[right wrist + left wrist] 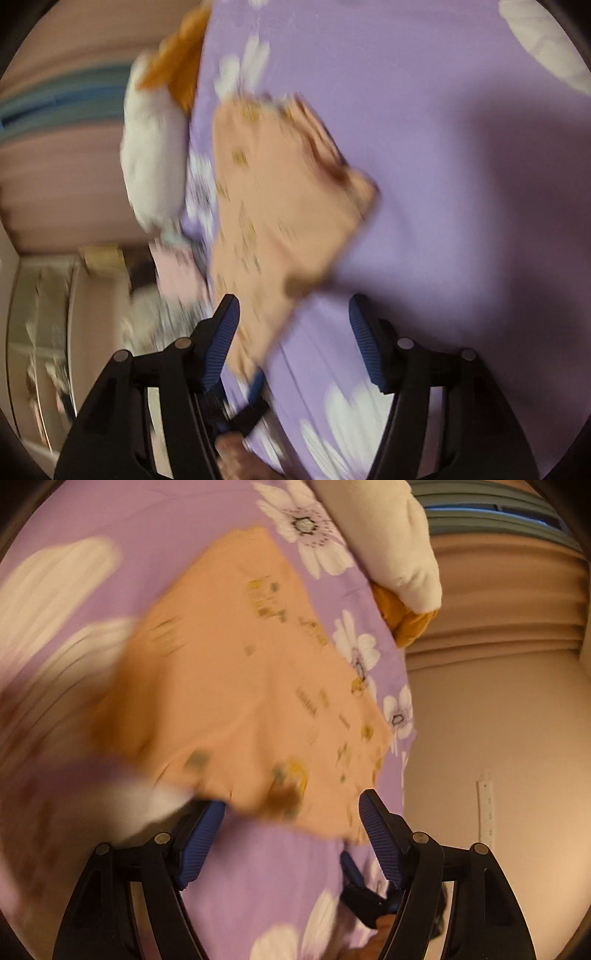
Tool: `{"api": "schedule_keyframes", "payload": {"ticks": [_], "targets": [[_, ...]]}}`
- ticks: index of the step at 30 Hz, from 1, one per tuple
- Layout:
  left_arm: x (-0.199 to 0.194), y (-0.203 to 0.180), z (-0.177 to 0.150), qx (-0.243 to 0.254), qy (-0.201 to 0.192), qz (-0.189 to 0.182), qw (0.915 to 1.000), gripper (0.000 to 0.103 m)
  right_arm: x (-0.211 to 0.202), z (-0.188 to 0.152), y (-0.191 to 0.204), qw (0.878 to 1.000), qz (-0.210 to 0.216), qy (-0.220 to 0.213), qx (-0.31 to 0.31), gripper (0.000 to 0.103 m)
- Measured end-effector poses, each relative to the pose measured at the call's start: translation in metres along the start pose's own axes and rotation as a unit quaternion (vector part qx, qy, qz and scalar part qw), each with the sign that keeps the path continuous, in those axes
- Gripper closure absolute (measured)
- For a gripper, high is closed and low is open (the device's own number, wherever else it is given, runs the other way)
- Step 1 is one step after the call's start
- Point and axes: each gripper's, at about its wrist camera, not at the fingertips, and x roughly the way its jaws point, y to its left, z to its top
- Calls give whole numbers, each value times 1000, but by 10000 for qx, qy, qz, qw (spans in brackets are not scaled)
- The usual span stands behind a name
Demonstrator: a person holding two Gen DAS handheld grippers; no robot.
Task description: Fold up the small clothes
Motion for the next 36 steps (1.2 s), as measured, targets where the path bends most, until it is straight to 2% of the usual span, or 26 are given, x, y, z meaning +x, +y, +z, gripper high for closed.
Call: {"api": "schedule_keyframes", "payload": {"ticks": [1, 3, 5, 7, 9, 12, 14, 15, 16, 17, 18, 20, 22, 24, 25, 27, 30, 31, 32, 34, 35, 36], "targets": [[9, 1, 4, -122, 24, 46, 9999, 29, 5, 2, 7, 9996, 121, -238, -106, 39], [13, 0, 11, -274, -269, -101, 9992, 29, 24, 6, 14, 9995, -100, -249, -180, 41], [21, 3, 20, -348, -393, -268, 9983, 29, 36, 9, 16, 9992, 0, -395, -65, 42], [26, 5, 28, -667, -512, -453, 9954, 29, 50, 16, 24, 9988, 50, -483, -9, 42], [25, 8, 33, -827, -391, -543, 9943, 29, 59, 25, 30, 9987, 172, -485, 43, 45], [5, 16, 28, -888, -264, -361, 9950, 33, 62, 27, 26, 9993, 99, -363, 30, 56], [-18, 23, 22, -776, -653, -185, 9947, 33, 60, 28, 21, 9992, 273, -219, -169, 67], [-27, 25, 21, -782, -850, -86, 9933, 34, 56, 27, 12, 9992, 281, -174, -219, 85], [-38, 28, 21, -864, -1029, 8, 9909, 34, 55, 27, 5, 9995, 212, -140, -174, 98], [-42, 28, 22, -878, -1087, 45, 9902, 41, 56, 27, -1, 9995, 278, -69, -139, 98], [-44, 28, 24, -819, -1111, 199, 9902, 49, 52, 27, -2, 9990, 433, -7, -140, 98], [-35, 23, 28, -555, -958, 1098, 9878, 81, 46, 26, 7, 9995, 114, -21, -286, 94], [-34, 17, 28, -409, -904, 1319, 9863, 85, 39, 23, 18, 9984, -127, -92, -541, 93], [-45, 7, 26, -207, -1045, 1582, 9817, 91, 26, 23, 24, 9978, -32, -143, -647, 93], [-57, 0, 23, -34, -1250, 1928, 9732, 91, 21, 25, 25, 9977, 26, -171, -649, 93], [-73, -6, 19, 127, -1497, 2170, 9645, 91, 9, 27, 28, 9972, 58, -194, -719, 92], [-95, -7, 8, 380, -1700, 2614, 9494, 91, -6, 26, 30, 9947, -255, -418, -908, 92], [-100, -5, 2, 394, -1703, 2574, 9504, 91, -11, 24, 28, 9937, -365, -453, -953, 88], [-99, -1, -1, 326, -1618, 2404, 9565, 91, -12, 23, 25, 9938, -475, -451, -895, 88], [-86, 12, -11, -29, -1013, 1397, 9850, 85, -14, 17, 13, 9958, -570, -334, -637, 80], [-73, 16, -10, -214, -705, 949, 9928, 60, -13, 13, 9, 9971, -491, -254, -521, 75], [-63, 19, -12, -400, -421, 539, 9969, 41, -9, 6, 5, 9989, -279, -74, -358, 65]]}}
